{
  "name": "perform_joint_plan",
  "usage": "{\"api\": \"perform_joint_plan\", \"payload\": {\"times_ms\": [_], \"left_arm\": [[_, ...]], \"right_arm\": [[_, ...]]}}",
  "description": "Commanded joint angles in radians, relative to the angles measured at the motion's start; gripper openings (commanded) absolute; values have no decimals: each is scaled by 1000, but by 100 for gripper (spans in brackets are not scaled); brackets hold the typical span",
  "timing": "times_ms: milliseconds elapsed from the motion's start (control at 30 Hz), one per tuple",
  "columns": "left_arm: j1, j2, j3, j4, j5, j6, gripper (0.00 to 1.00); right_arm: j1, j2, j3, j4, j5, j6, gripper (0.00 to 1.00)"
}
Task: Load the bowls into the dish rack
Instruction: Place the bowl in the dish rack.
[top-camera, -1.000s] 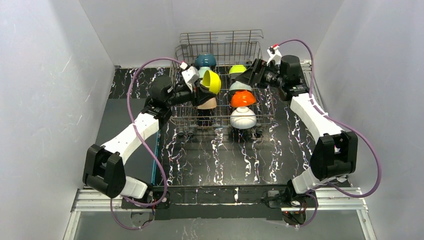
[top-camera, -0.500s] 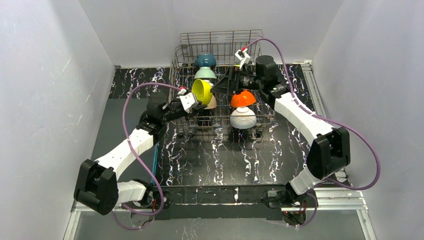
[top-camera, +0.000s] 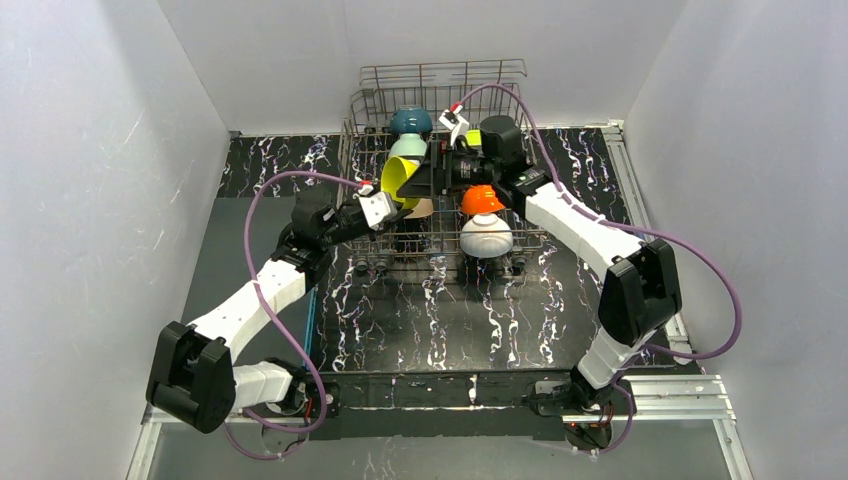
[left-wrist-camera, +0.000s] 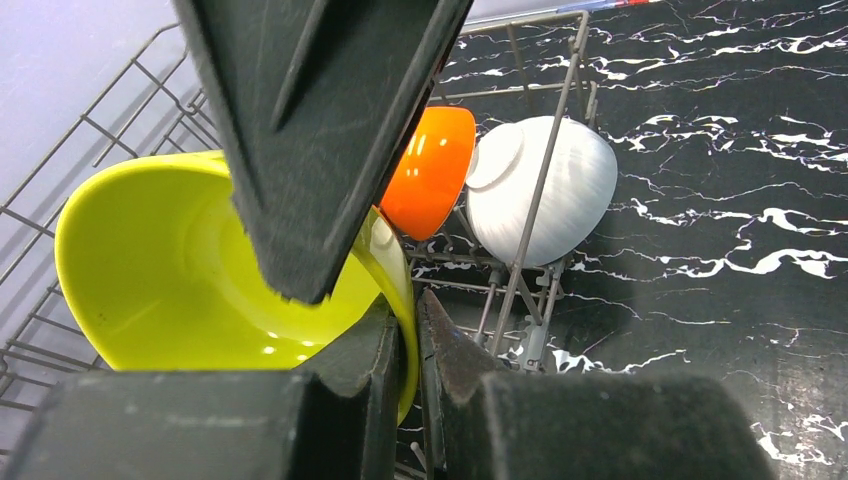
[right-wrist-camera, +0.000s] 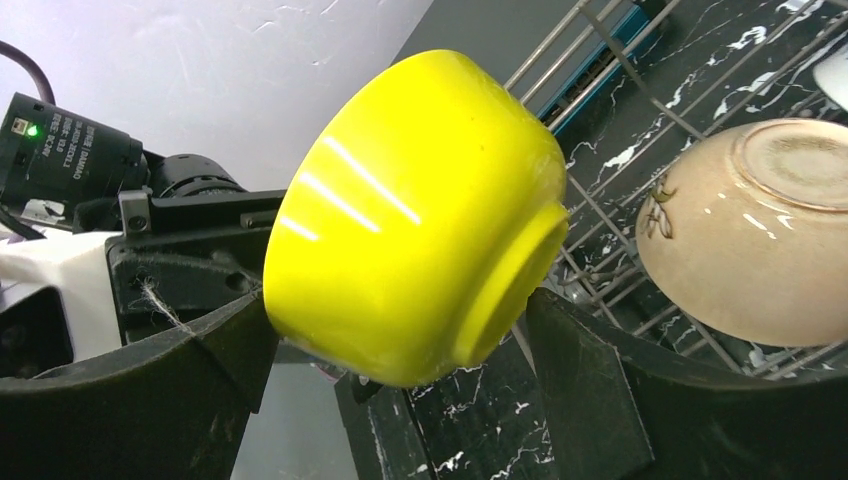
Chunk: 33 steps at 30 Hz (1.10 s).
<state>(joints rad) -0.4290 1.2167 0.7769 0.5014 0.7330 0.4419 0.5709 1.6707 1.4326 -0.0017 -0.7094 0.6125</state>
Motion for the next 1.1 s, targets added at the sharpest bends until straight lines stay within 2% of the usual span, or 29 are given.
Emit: {"api": "perform_joint_plan", "payload": {"times_ms": [0,133,200,300,567,700,733,767,867,933,1000,1067], "left_arm": [[-8,-40,-9,53,4,45,0],[-11,-36,-14,41,4,71,0],[-14,-33,-12,24,-1,92,0],[-17,-30,-8,1,-10,113,0],[-24,-27,-7,-19,-29,128,0],[-24,-29,-6,-19,-30,130,0],[-25,-30,-7,-21,-29,129,6],[-24,-31,-7,-19,-27,129,17],[-25,-37,-10,-19,-21,129,57],[-24,-38,-9,-19,-26,128,77],[-25,-39,-7,-18,-30,122,89],[-25,-41,-5,-19,-40,109,96]], "right_arm": [[15,23,73,15,12,34,98],[20,38,94,3,25,37,94],[21,49,105,-28,20,36,89],[23,57,115,-45,16,31,72],[22,80,156,-128,45,-8,3],[23,76,169,-153,75,-45,1],[22,73,170,-158,88,-54,1],[22,69,172,-168,110,-67,1],[18,58,177,-187,162,-96,1],[10,52,179,-195,191,-112,1],[-1,43,177,-202,219,-130,1],[-15,36,175,-203,243,-142,1]]}}
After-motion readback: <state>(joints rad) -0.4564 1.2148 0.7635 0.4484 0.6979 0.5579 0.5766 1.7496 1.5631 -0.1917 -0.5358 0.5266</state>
